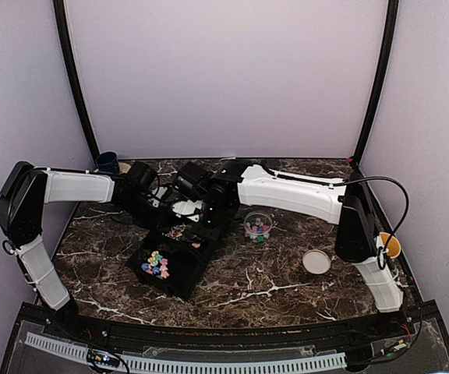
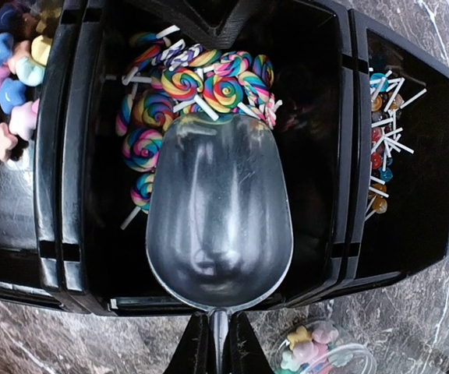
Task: Pack the candies
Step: Scoop the fake candies from the storage box.
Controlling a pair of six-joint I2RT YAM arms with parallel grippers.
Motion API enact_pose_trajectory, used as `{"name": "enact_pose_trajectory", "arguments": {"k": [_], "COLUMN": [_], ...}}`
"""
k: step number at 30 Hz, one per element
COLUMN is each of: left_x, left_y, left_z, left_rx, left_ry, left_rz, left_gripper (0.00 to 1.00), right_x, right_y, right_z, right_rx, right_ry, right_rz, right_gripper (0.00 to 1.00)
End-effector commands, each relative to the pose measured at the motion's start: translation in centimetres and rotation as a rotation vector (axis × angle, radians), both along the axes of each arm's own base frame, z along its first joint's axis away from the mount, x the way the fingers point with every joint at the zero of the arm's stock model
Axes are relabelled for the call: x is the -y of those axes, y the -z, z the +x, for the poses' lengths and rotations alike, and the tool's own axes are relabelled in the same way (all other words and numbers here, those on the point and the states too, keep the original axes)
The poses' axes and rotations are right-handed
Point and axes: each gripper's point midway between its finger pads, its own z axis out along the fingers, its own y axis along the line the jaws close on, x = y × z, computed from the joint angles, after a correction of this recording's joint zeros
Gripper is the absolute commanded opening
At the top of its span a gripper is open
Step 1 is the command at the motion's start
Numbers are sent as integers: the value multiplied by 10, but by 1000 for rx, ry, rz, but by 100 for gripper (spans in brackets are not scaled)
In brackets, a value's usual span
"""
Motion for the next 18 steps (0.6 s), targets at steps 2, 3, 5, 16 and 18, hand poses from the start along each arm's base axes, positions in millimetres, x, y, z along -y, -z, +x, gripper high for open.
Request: {"name": "enact_pose_trajectory", "arguments": {"k": [2, 3, 5, 16, 18], "left_x": [49, 49, 48, 49, 49], "left_y": [-110, -110, -111, -132, -135], "left_z": [12, 12, 12, 10, 9], "left_rx": [241, 242, 245, 314, 327], "left_ry": [117, 116, 114, 134, 138], "left_rz": [-316, -315, -313, -351, -354], "left_gripper": [0, 0, 0, 0, 0], "right_x": [-15, -16, -15, -35, -39], "right_y": [40, 39, 43, 36, 36], "right_z": [8, 11, 14, 27, 25], "right_rx": [5, 18, 36, 116, 111], "right_ry": [60, 71, 101, 185, 172], "right_rz": [36, 59, 95, 351, 383], "right_gripper": [0, 0, 0, 0, 0]}}
